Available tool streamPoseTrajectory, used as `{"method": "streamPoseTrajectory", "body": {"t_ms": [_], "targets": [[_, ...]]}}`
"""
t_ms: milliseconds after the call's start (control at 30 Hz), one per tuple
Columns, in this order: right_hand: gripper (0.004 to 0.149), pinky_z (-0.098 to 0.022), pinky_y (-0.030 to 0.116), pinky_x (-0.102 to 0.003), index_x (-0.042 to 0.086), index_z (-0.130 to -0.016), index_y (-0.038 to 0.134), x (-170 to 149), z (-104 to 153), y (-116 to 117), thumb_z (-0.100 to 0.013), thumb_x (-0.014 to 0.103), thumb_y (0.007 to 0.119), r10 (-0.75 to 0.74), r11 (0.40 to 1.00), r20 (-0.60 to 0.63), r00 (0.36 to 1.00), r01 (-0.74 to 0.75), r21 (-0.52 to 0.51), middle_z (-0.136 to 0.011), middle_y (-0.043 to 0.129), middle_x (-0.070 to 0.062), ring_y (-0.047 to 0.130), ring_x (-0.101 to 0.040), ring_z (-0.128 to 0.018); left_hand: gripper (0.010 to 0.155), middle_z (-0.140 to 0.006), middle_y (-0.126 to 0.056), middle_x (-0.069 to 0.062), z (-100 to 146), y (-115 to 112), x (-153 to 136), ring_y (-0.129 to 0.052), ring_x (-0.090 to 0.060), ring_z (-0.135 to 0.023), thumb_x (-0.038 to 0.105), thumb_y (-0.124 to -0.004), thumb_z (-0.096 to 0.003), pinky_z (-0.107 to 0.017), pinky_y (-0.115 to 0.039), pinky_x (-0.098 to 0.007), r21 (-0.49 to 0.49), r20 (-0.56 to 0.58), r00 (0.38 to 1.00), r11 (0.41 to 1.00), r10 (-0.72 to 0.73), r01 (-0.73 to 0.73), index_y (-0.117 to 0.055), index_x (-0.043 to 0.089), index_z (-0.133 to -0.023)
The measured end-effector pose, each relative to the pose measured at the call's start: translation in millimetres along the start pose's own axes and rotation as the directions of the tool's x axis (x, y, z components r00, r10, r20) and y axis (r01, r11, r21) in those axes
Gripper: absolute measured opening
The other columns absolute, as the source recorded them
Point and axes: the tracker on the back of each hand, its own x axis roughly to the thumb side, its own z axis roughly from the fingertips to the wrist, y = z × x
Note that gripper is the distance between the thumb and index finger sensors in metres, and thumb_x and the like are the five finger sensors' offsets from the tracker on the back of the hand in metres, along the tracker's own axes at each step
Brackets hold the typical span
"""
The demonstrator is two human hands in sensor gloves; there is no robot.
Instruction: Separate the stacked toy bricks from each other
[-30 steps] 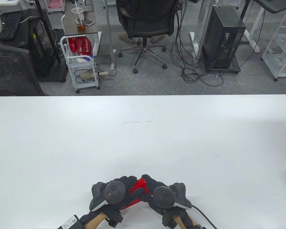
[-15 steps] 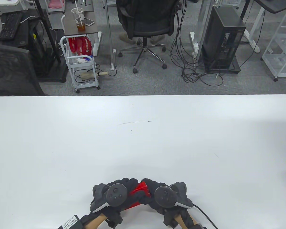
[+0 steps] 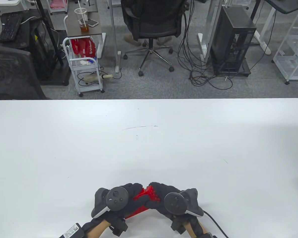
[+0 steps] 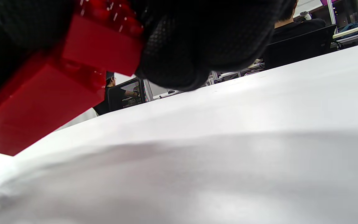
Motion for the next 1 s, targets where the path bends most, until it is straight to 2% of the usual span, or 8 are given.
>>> {"method": "streamPoseTrajectory", "body": {"t_ms": [267,400,733,1000], "targets": [[0.068,-0.056,0.084,-0.049,0.024,-0.106,0.062,-12.8,1.0,-7.8,-0.049,0.059,0.065,0.099,0.995,-0.04,0.994,-0.1,-0.013,-0.091,0.082,-0.009,0.096,-0.023,-0.068,0.068,-0.066,-0.093,0.002,-4.1,-2.7,-12.9,-0.096,-0.023,-0.04,0.077,-0.06,-0.0447,-0.024,-0.089,-0.03,-0.031,-0.059,0.998,0.999,-0.032,0.03,-0.08,0.033,-0.092],[0.067,-0.058,0.082,-0.05,0.024,-0.107,0.061,-27.5,0.9,-13.4,-0.05,0.058,0.065,0.169,0.985,-0.101,0.98,-0.172,-0.021,-0.094,0.079,-0.01,0.094,-0.026,-0.072,0.068,-0.067,-0.093,0.002,-4.7,-1.2,-16.0,-0.096,-0.023,-0.04,0.077,-0.06,-0.0446,-0.025,-0.089,-0.031,-0.031,-0.073,0.997,0.999,-0.021,0.019,-0.08,0.033,-0.093],[0.065,-0.06,0.079,-0.053,0.02,-0.109,0.061,-73.2,2.1,-26.4,-0.053,0.053,0.065,0.29,0.955,-0.292,0.912,-0.295,0.028,-0.099,0.075,-0.013,0.091,-0.031,-0.077,0.068,-0.068,-0.094,0.002,-5.0,-3.7,-14.2,-0.096,-0.023,-0.042,0.077,-0.061,-0.0442,-0.026,-0.089,-0.031,-0.061,-0.063,0.997,0.997,-0.045,0.041,-0.079,0.034,-0.093],[0.064,-0.061,0.078,-0.054,0.019,-0.11,0.06,-101.1,3.5,-32.4,-0.054,0.05,0.066,0.336,0.939,-0.38,0.862,-0.337,0.068,-0.102,0.072,-0.015,0.089,-0.034,-0.08,0.068,-0.068,-0.094,0.003,-5.1,-4.3,-14.0,-0.097,-0.023,-0.042,0.077,-0.061,-0.044,-0.026,-0.089,-0.031,-0.067,-0.055,0.997,0.997,-0.046,0.042,-0.079,0.034,-0.093]]}}
